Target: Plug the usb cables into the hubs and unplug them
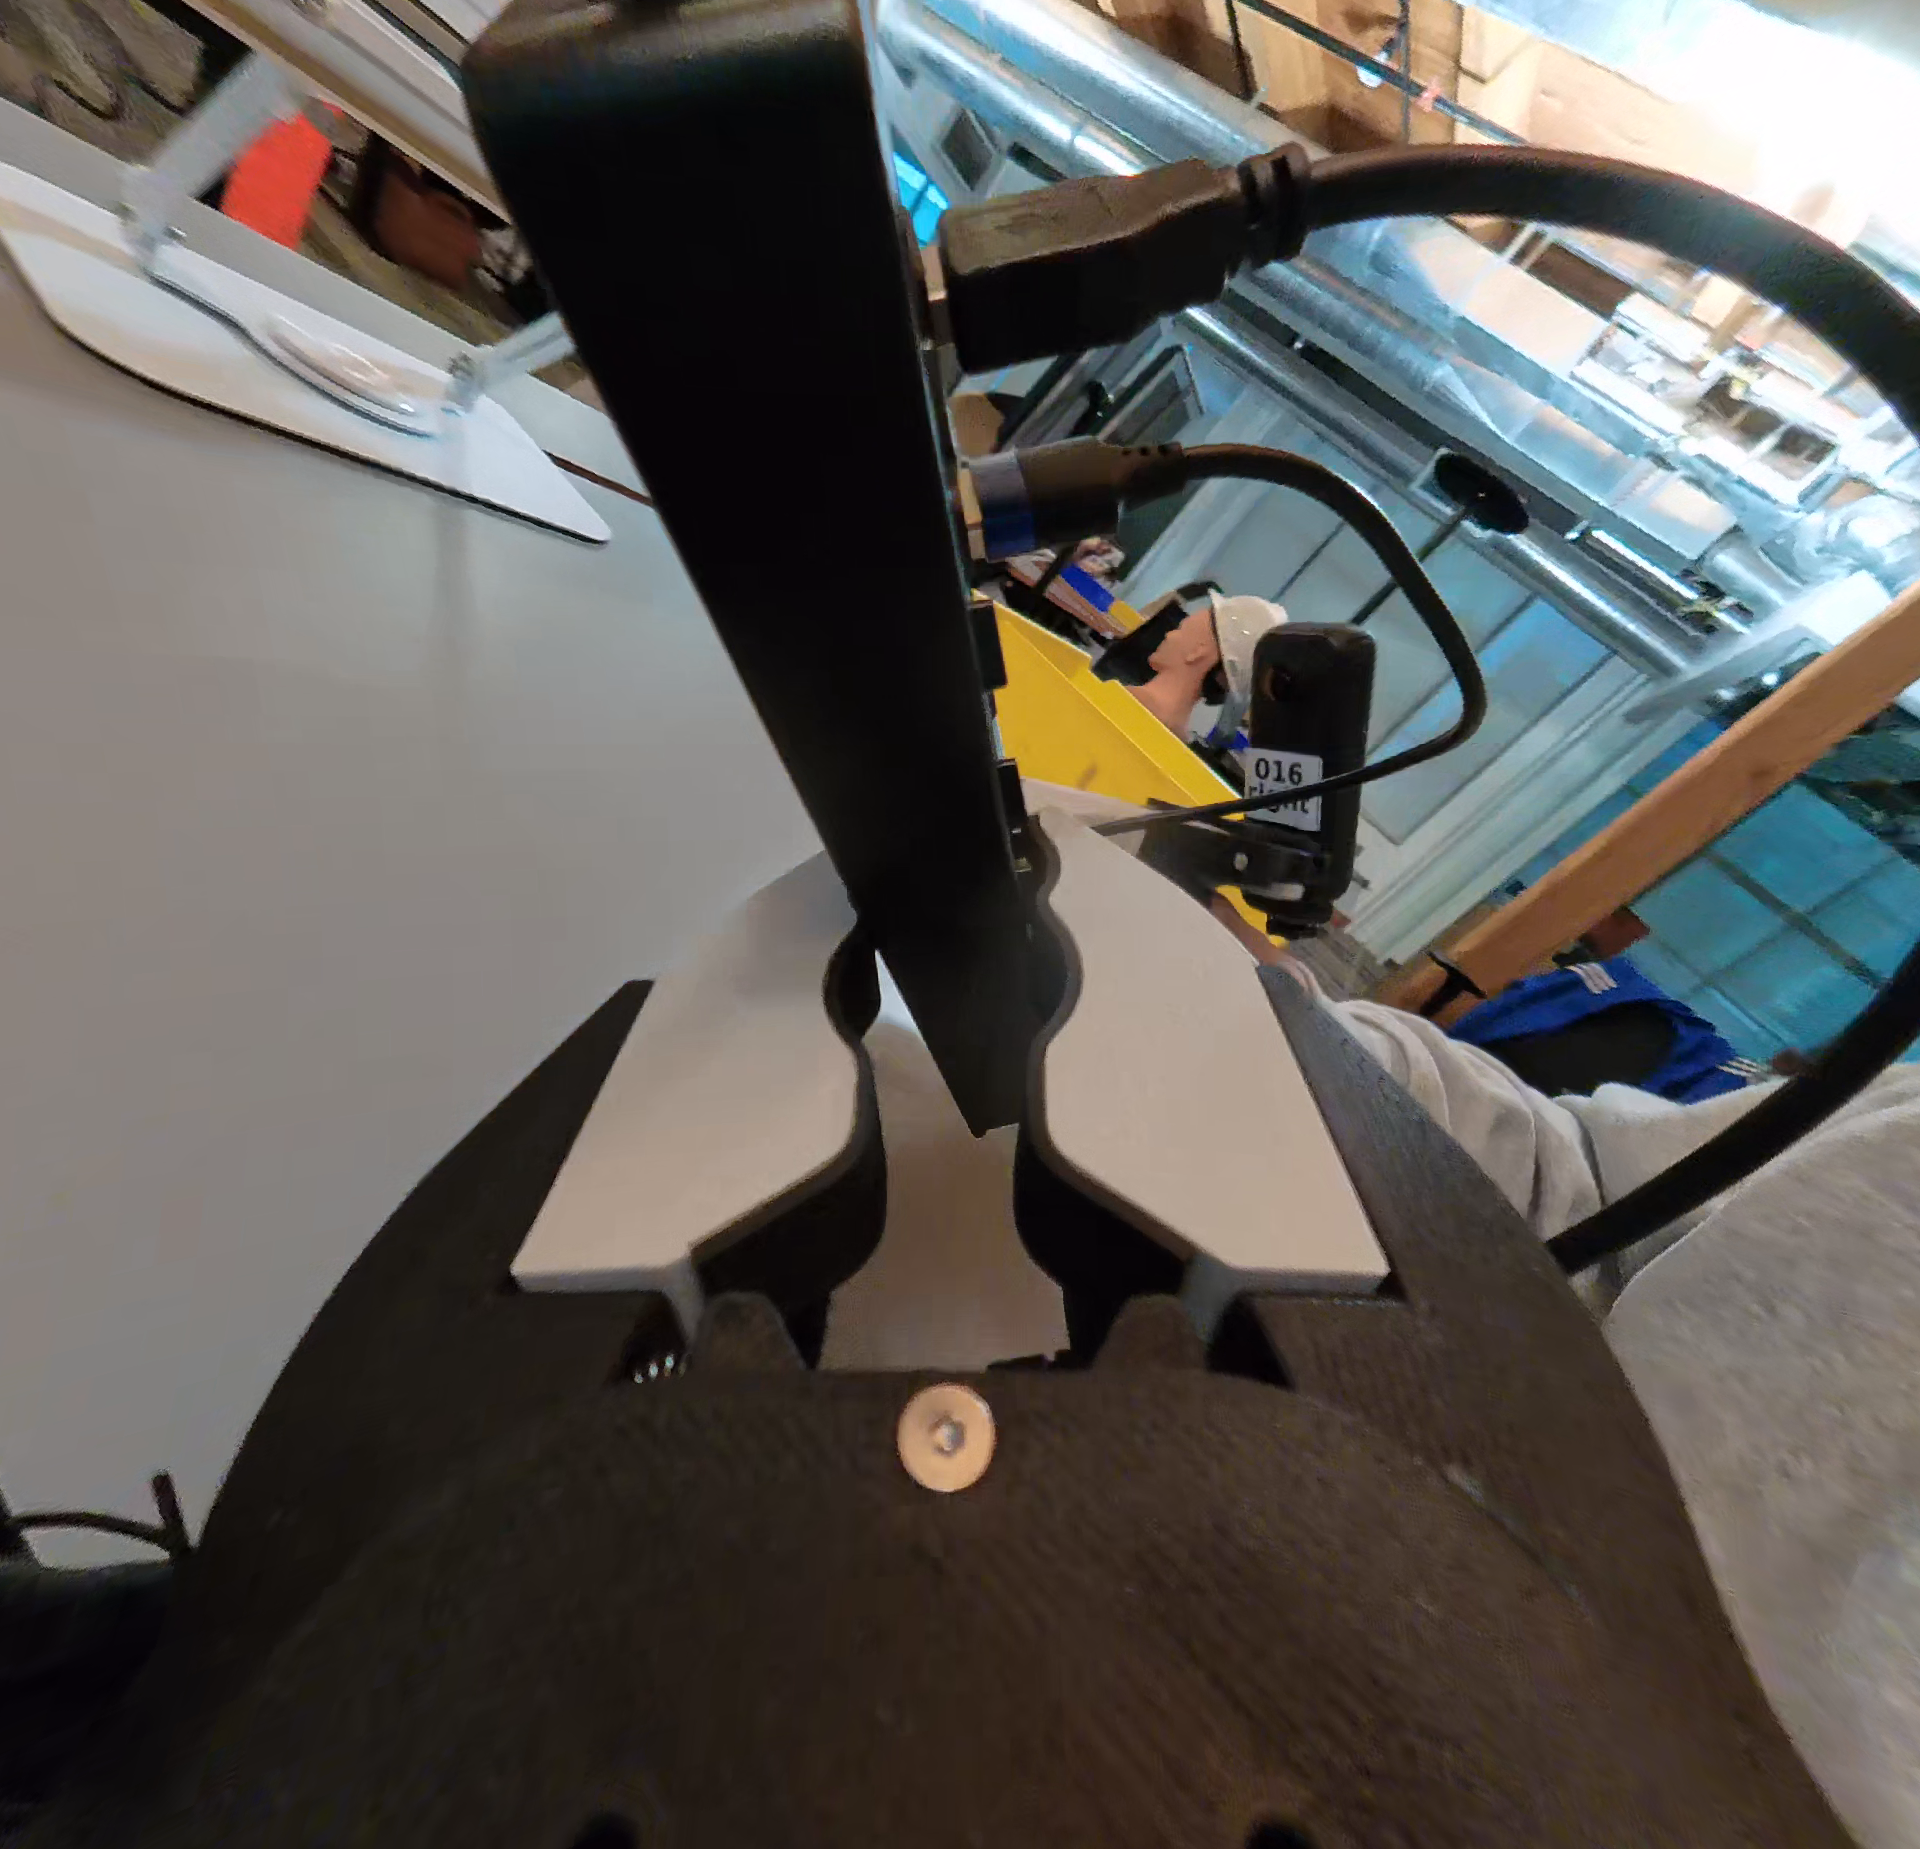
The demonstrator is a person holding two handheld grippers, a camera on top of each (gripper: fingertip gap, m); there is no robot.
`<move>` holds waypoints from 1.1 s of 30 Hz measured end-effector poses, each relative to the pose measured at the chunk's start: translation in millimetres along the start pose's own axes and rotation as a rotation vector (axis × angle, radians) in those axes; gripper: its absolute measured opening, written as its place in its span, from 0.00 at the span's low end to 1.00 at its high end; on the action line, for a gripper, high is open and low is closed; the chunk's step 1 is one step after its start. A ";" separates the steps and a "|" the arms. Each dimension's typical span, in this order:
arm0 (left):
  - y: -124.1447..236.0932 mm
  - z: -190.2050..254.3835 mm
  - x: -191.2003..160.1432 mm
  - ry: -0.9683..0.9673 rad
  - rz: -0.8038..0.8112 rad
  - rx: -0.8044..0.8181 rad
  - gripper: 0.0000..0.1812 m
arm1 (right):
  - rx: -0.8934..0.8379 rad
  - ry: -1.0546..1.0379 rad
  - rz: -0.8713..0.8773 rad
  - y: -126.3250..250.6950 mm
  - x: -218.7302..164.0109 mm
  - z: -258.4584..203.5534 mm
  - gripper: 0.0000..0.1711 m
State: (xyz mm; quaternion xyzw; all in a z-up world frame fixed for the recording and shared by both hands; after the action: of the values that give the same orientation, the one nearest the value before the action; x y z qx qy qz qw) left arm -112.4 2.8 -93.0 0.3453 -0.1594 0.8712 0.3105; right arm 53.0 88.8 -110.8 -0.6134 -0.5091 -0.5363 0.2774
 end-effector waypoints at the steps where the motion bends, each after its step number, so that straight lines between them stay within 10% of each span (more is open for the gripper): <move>1: 5.8 -0.1 0.6 -0.013 0.007 0.017 0.15 | 0.000 -0.023 -0.001 -4.8 0.6 3.1 0.08; 22: 37.8 17.9 -17.2 -0.095 0.004 0.078 0.15 | 0.328 0.792 -0.252 -194.5 139.3 -129.3 0.11; 33: 52.6 -1.2 -2.9 -0.057 0.049 0.109 0.15 | 0.398 1.166 -0.501 -337.4 120.7 -156.0 0.12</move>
State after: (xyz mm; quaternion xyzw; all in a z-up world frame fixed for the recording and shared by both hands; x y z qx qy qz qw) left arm -145.6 -37.7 -99.2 0.3822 -0.1290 0.8758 0.2652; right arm -328.0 100.6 -24.4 -0.0228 -0.4922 -0.7244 0.4822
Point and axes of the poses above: each gripper's, where its closed fingertips meet, y back along the fingers, x out of its top, z = x × y across the jaws, the point moved 5 cm from there along y, back along the fingers, and after that the axes turned 8 degrees about y, right-handed, at the moved point
